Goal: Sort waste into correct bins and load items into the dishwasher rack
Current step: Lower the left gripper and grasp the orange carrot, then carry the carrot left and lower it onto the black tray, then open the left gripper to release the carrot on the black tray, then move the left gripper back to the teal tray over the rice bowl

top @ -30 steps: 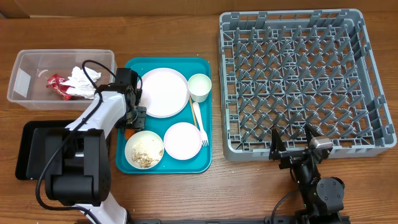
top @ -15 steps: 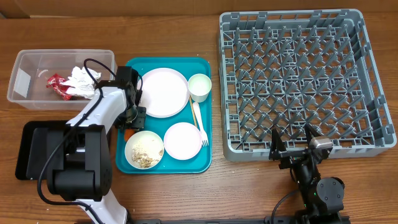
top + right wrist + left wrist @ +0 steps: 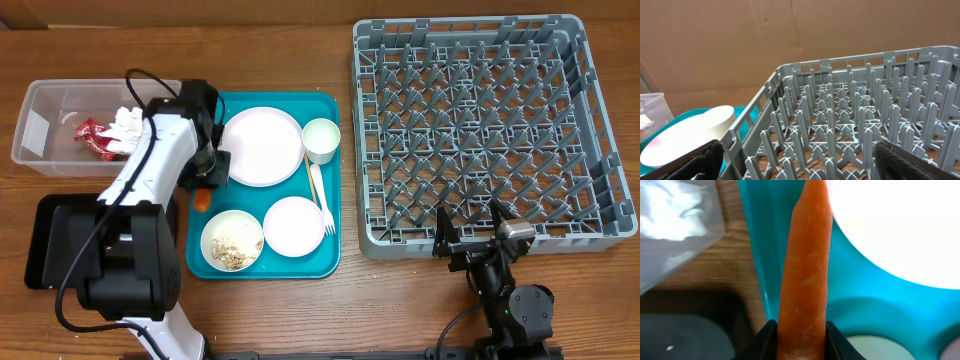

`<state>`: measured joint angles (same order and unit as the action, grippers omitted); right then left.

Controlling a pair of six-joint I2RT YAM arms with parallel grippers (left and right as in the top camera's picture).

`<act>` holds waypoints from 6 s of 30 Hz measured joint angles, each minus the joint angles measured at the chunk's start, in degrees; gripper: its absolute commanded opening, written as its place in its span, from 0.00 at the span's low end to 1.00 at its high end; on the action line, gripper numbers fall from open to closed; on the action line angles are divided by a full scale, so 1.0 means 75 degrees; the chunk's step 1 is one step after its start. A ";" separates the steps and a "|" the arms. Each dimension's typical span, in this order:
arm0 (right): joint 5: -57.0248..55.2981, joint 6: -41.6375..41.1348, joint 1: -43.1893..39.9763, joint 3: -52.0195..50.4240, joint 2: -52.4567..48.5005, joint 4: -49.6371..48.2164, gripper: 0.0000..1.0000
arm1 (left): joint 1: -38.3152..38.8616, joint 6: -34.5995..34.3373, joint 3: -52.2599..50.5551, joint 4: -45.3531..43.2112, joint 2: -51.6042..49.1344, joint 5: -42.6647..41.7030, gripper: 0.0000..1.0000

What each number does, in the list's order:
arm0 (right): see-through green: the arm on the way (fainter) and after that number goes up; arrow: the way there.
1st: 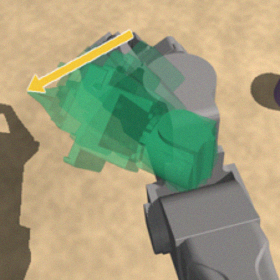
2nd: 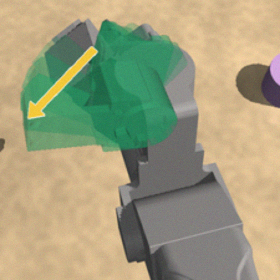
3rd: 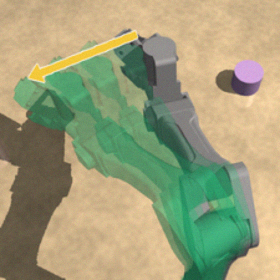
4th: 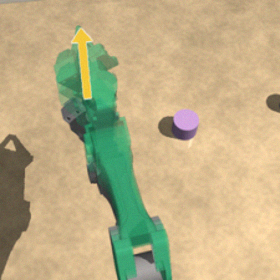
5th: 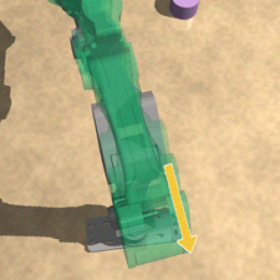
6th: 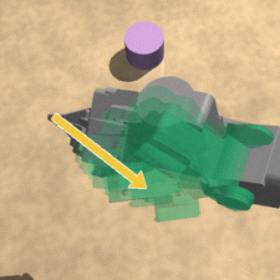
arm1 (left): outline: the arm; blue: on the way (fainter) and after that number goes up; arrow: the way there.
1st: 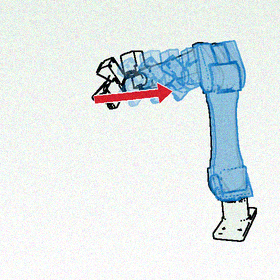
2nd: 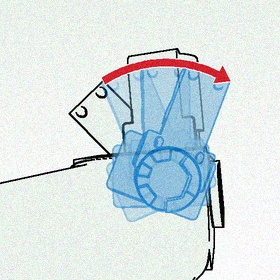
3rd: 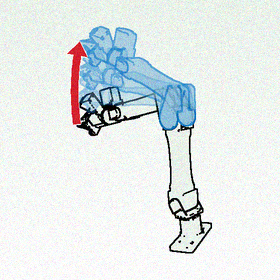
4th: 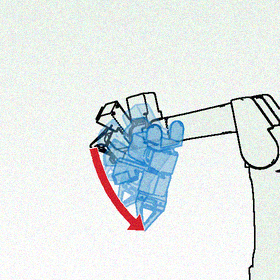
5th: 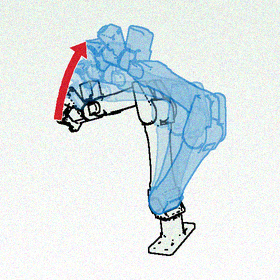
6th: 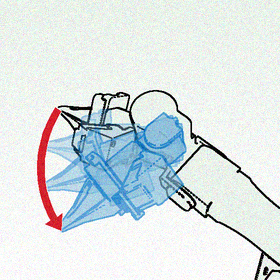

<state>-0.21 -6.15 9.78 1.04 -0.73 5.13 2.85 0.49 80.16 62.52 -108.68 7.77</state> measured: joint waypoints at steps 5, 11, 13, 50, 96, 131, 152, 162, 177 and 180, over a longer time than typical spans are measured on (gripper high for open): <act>0.0003 -0.0003 0.0000 0.0000 0.0000 0.0003 1.00 | 0.0000 -0.0128 0.0536 0.0810 -0.0003 0.0000 0.04; 0.0000 -0.0003 0.0000 0.0000 0.0000 0.0006 1.00 | 0.0000 -0.0277 0.0562 0.0979 -0.0003 0.0000 0.04; 0.0000 0.0003 0.0000 0.0000 0.0000 0.0006 1.00 | 0.0000 -0.0297 0.0562 0.1075 0.0020 0.0000 0.04; 0.0003 0.0000 0.0000 0.0000 0.0000 0.0009 1.00 | -0.3582 -0.2404 0.0230 0.2454 0.1451 0.0705 0.04; 0.0000 0.0000 0.0000 0.0000 0.0000 0.0003 1.00 | -0.5039 -0.4083 -0.2124 -0.0685 0.1454 0.0259 0.30; 0.0003 0.0000 0.0000 0.0000 0.0000 0.0006 1.00 | -0.5196 -0.4395 -0.2323 -0.0682 0.1454 0.0833 0.04; 0.0003 -0.0003 0.0000 0.0000 0.0000 0.0003 1.00 | -0.3279 -0.1078 0.1635 0.2608 0.1457 -0.3943 0.04; 0.0003 0.0000 0.0000 0.0000 0.0000 0.0000 1.00 | -0.0909 -0.0778 0.1635 0.3013 0.1457 -0.4380 0.04; 0.0006 0.0000 0.0000 0.0000 0.0000 0.0006 1.00 | 0.1425 -0.0530 0.1451 0.3558 0.1457 -0.3713 0.04; 0.0003 0.0000 0.0000 0.0000 0.0000 0.0009 1.00 | 0.1620 -0.0892 0.1040 0.3555 0.1457 -0.3267 0.04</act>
<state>-0.19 -6.15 9.78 1.04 -0.73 5.19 15.00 -6.20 87.96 89.19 -97.76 -16.73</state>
